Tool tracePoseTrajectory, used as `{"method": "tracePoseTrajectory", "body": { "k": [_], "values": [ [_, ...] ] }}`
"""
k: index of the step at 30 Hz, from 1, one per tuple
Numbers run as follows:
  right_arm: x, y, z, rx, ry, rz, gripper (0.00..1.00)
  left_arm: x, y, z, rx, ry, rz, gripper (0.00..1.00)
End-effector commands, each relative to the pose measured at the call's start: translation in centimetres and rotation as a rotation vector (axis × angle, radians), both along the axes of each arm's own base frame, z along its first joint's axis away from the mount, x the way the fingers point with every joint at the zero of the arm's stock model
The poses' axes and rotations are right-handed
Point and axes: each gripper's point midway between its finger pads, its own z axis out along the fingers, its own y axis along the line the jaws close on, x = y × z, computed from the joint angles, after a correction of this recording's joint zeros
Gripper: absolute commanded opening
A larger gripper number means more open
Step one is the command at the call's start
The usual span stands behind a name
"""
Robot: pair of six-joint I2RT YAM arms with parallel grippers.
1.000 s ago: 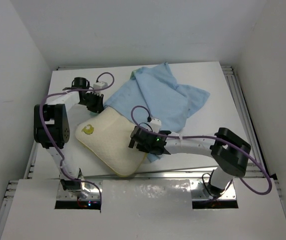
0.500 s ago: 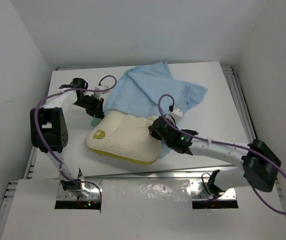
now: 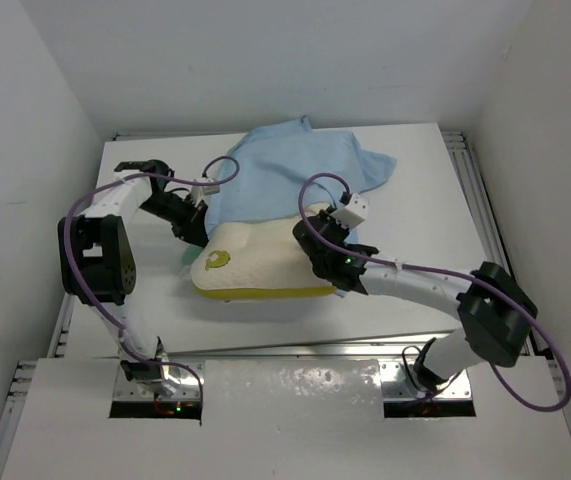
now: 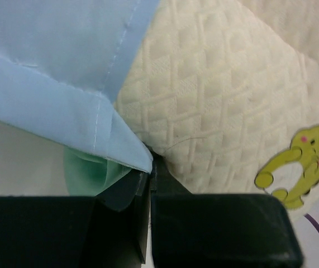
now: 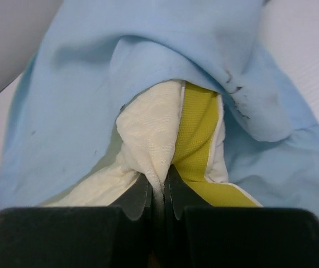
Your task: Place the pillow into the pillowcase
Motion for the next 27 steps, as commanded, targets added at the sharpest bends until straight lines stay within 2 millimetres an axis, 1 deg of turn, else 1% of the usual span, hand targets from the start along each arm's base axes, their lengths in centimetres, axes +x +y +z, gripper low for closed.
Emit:
{"method": "tracePoseTrajectory", "body": {
  "k": [1, 2, 3, 4, 5, 6, 7, 8, 9, 10, 11, 12, 13, 14, 15, 16, 17, 18, 19, 20, 21, 22, 23, 24, 25, 26, 27],
  "values": [
    [3.9, -3.4, 5.2, 0.078, -0.171, -0.275, 0.0, -2.5, -0.5, 1.7, -0.054, 0.049, -0.035, 0.0],
    [4.2, -3.7, 4.4, 0.057, -0.136, -0.279, 0.0, -2.5, -0.4, 1.6, -0.048, 0.038, -0.047, 0.0],
    [4.6, -3.0, 2.9, 0.051, -0.092, -0.244, 0.0, -2.6, -0.4, 1.4, -0.049, 0.04, -0.05, 0.0],
    [4.9, -2.8, 2.1, -0.034, -0.061, -0.19, 0.0, -2.4, -0.4, 1.1, -0.056, 0.045, -0.055, 0.0],
    [5.5, -1.7, 2.4, -0.091, -0.052, -0.126, 0.0, -2.2, -0.5, 0.9, -0.059, 0.058, -0.047, 0.0],
    [5.5, -0.4, 1.8, -0.139, -0.017, -0.048, 0.05, -1.8, -0.6, 0.7, -0.063, 0.071, -0.037, 0.0],
    [4.9, 1.5, 0.5, -0.18, 0.038, 0.055, 0.18, -1.7, -0.6, 0.0, -0.069, 0.119, -0.019, 0.0],
    [4.1, 1.5, -0.3, -0.223, 0.103, 0.097, 0.5, -1.5, -0.6, -0.3, -0.07, 0.131, -0.01, 0.0],
    [3.5, 2.0, -0.8, -0.222, 0.135, 0.151, 0.6, -1.3, -0.2, -0.8, -0.07, 0.148, 0.002, 0.0],
    [2.3, 2.3, -0.8, -0.24, 0.153, 0.243, 0.69, -1.0, 0.0, -1.1, -0.065, 0.146, 0.016, 0.0],
    [1.5, 2.2, -0.7, -0.246, 0.165, 0.284, 0.71, -0.8, 0.4, -1.4, -0.054, 0.145, 0.03, 0.0],
    [0.8, 1.9, -0.3, -0.249, 0.173, 0.313, 0.72, -0.7, 0.8, -1.7, -0.025, 0.136, 0.036, 0.0],
    [0.1, 2.1, 1.7, -0.241, 0.153, 0.373, 0.74, -0.1, 1.1, -1.9, -0.007, 0.118, 0.056, 0.0],
    [-1.1, 1.2, 1.5, -0.284, 0.209, 0.4, 0.75, 0.0, 1.3, -2.2, 0.012, 0.115, 0.064, 0.0],
    [-1.7, 0.7, 2.0, -0.302, 0.235, 0.416, 0.74, 0.2, 1.7, -2.2, 0.038, 0.096, 0.071, 0.0],
    [-2.9, -0.1, 2.8, -0.336, 0.278, 0.446, 0.71, 0.6, 1.8, -2.4, 0.05, 0.084, 0.086, 0.0],
    [-3.3, -0.7, 3.2, -0.345, 0.294, 0.443, 0.54, 0.7, 2.0, -2.4, 0.061, 0.077, 0.092, 0.0],
    [-4.0, -1.8, 3.4, -0.329, 0.313, 0.43, 0.42, 1.0, 2.2, -2.4, 0.075, 0.068, 0.101, 0.0],
    [-4.2, -2.4, 3.1, -0.303, 0.329, 0.421, 0.31, 1.1, 2.3, -2.4, 0.083, 0.066, 0.106, 0.0],
    [-3.7, -4.2, 2.6, -0.257, 0.353, 0.365, 0.16, 1.1, 2.5, -2.5, 0.095, 0.066, 0.109, 0.0],
    [-3.8, -5.3, 1.8, -0.19, 0.376, 0.309, 0.14, 1.2, 2.5, -2.4, 0.1, 0.066, 0.114, 0.0],
    [-4.6, -6.5, -0.4, -0.153, 0.41, 0.283, 0.15, 1.2, 2.6, -2.4, 0.103, 0.065, 0.115, 0.0],
    [-4.1, -8.5, -1.3, -0.078, 0.425, 0.179, 0.27, 1.3, 2.7, -2.4, 0.109, 0.063, 0.12, 0.0],
    [-4.3, -9.3, -3.1, -0.042, 0.422, 0.155, 0.32, 1.3, 2.7, -2.4, 0.111, 0.066, 0.122, 0.0],
    [-3.9, -10.3, -3.9, -0.019, 0.41, 0.12, 0.35, 1.3, 2.7, -2.3, 0.114, 0.062, 0.124, 0.0],
    [-3.6, -10.8, -4.7, -0.007, 0.402, 0.102, 0.4, 1.3, 2.8, -2.2, 0.115, 0.063, 0.126, 0.0],
    [-3.6, -11.3, -6.0, 0.001, 0.413, 0.091, 0.48, 1.2, 2.8, -2.2, 0.119, 0.063, 0.126, 0.0]
  ]
}}
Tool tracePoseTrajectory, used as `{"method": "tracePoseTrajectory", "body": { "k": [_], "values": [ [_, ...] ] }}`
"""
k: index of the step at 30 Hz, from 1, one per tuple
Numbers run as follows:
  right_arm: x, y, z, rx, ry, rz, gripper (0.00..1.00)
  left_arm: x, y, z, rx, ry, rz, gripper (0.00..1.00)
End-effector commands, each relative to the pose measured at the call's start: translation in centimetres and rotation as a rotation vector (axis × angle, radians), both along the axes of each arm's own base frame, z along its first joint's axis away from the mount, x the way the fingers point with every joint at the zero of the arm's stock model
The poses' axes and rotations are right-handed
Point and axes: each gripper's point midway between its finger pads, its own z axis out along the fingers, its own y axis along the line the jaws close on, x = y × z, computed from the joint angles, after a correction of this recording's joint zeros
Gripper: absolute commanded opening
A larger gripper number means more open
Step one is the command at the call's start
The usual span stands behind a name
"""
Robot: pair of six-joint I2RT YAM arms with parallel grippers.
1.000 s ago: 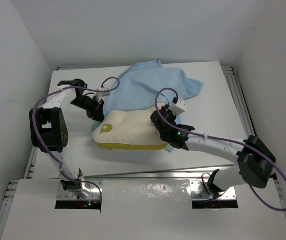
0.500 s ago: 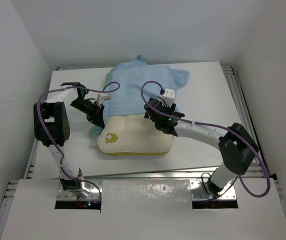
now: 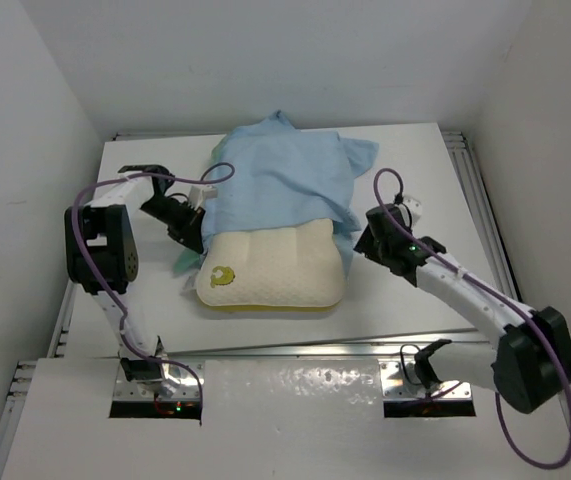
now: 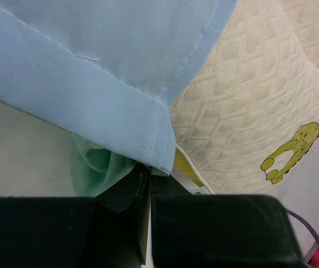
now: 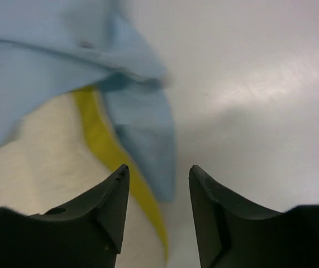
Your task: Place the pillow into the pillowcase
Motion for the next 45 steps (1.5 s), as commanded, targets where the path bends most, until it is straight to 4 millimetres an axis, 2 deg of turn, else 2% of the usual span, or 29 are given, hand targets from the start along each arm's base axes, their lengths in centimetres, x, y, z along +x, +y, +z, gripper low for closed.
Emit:
{"method": "tracePoseTrajectory", "body": {
  "k": [1, 4, 5, 6, 9, 11, 14, 20, 21, 22, 23, 24, 25, 26, 27, 28, 29, 30, 31, 32, 34, 35, 37, 38, 40, 41, 43, 44, 45],
  "values": [
    [0.9, 0.4, -3.7, 0.124, 0.042, -0.011, 0.51, 0.6, 0.5, 1.6, 0.018, -0.066, 0.018, 0.0],
    [3.3, 0.8, -4.3, 0.126, 0.035, 0.035, 0.57, 0.3, 0.6, 1.7, 0.029, -0.061, 0.017, 0.0],
    [3.6, 0.9, -5.8, 0.091, 0.077, 0.067, 0.57, 0.2, 0.6, 1.8, 0.029, -0.059, 0.016, 0.0],
    [4.7, 1.3, -5.5, 0.085, 0.057, 0.088, 0.58, 0.1, 0.6, 1.8, 0.029, -0.058, 0.017, 0.0],
    [5.7, 1.7, -7.4, 0.057, 0.077, 0.135, 0.6, -0.2, 0.6, 2.2, 0.031, -0.066, 0.02, 0.0],
    [5.6, 1.8, -9.2, 0.06, 0.12, 0.138, 0.6, -0.2, 0.6, 2.4, 0.034, -0.073, 0.022, 0.0],
    [4.1, 1.5, -12.0, 0.078, 0.206, 0.113, 0.59, -0.4, 0.7, 2.5, 0.039, -0.074, 0.027, 0.0],
    [1.7, 1.6, -14.2, 0.135, 0.275, 0.079, 0.57, -0.2, 0.6, 3.0, 0.037, -0.083, 0.031, 0.0],
    [1.6, 1.7, -14.3, 0.14, 0.269, 0.084, 0.52, -0.3, 0.6, 3.0, 0.037, -0.079, 0.03, 0.0],
    [1.3, 2.0, -14.4, 0.158, 0.275, 0.099, 0.42, -0.4, 0.5, 3.0, 0.027, -0.078, 0.027, 0.0],
    [0.8, 2.1, -14.9, 0.169, 0.286, 0.108, 0.16, -0.4, 0.4, 3.0, 0.024, -0.074, 0.026, 0.0],
    [0.9, 2.7, -14.6, 0.202, 0.272, 0.129, 0.05, -0.4, 0.2, 3.0, 0.007, -0.07, 0.024, 0.0],
    [0.1, 2.7, -14.9, 0.213, 0.279, 0.133, 0.0, -0.7, 0.0, 3.1, -0.007, -0.064, 0.012, 0.0],
    [0.2, 2.8, -14.7, 0.225, 0.249, 0.135, 0.0, -0.9, -0.2, 3.3, -0.025, -0.06, -0.001, 0.0],
    [0.3, 3.3, -13.2, 0.272, 0.2, 0.145, 0.0, -1.9, -1.0, 3.9, -0.091, -0.044, -0.051, 0.0],
    [-0.7, 3.1, -13.4, 0.294, 0.172, 0.146, 0.0, -2.3, -1.6, 4.6, -0.138, -0.052, -0.083, 0.0],
    [-1.9, 3.4, -10.1, 0.37, 0.05, 0.189, 0.0, -2.4, -3.3, 6.6, -0.263, -0.096, -0.078, 0.0],
    [-1.9, 3.5, -10.1, 0.371, 0.046, 0.19, 0.0, -2.4, -3.3, 6.6, -0.264, -0.096, -0.078, 0.0],
    [-2.1, 3.7, -9.0, 0.388, 0.017, 0.209, 0.0, -2.3, -4.1, 8.0, -0.319, -0.132, -0.075, 0.0],
    [-2.1, 4.0, -6.6, 0.417, -0.055, 0.238, 0.0, -2.1, -4.4, 8.6, -0.345, -0.152, -0.075, 0.0],
    [-2.8, 4.8, -4.2, 0.471, -0.102, 0.296, 0.0, -1.4, -5.2, 10.6, -0.41, -0.192, -0.064, 0.0],
    [-2.8, 5.1, -1.7, 0.5, -0.173, 0.324, 0.0, -0.6, -5.4, 11.8, -0.425, -0.21, -0.052, 0.0],
    [-3.1, 5.0, 0.2, 0.509, -0.207, 0.329, 0.0, 0.0, -5.9, 13.7, -0.479, -0.233, -0.034, 0.0],
    [-3.0, 4.9, 2.2, 0.512, -0.244, 0.329, 0.0, 0.5, -6.1, 15.2, -0.494, -0.276, -0.041, 0.0],
    [-2.7, 4.8, 4.6, 0.497, -0.293, 0.345, 0.0, 0.8, -6.7, 17.7, -0.559, -0.31, -0.036, 0.0],
    [-2.0, 4.9, 7.4, 0.5, -0.346, 0.355, 0.0, 1.4, -6.8, 19.7, -0.576, -0.364, -0.048, 0.0],
    [-1.2, 5.1, 10.5, 0.5, -0.409, 0.369, 0.0, 1.9, -7.3, 22.8, -0.636, -0.404, -0.046, 0.0],
    [-0.6, 5.4, 14.1, 0.509, -0.48, 0.389, 0.0, 2.4, -7.4, 25.1, -0.65, -0.458, -0.057, 0.0],
    [0.0, 5.7, 15.2, 0.496, -0.495, 0.407, 0.0, 2.5, -7.6, 26.7, -0.676, -0.48, -0.059, 0.0]
  ]
}}
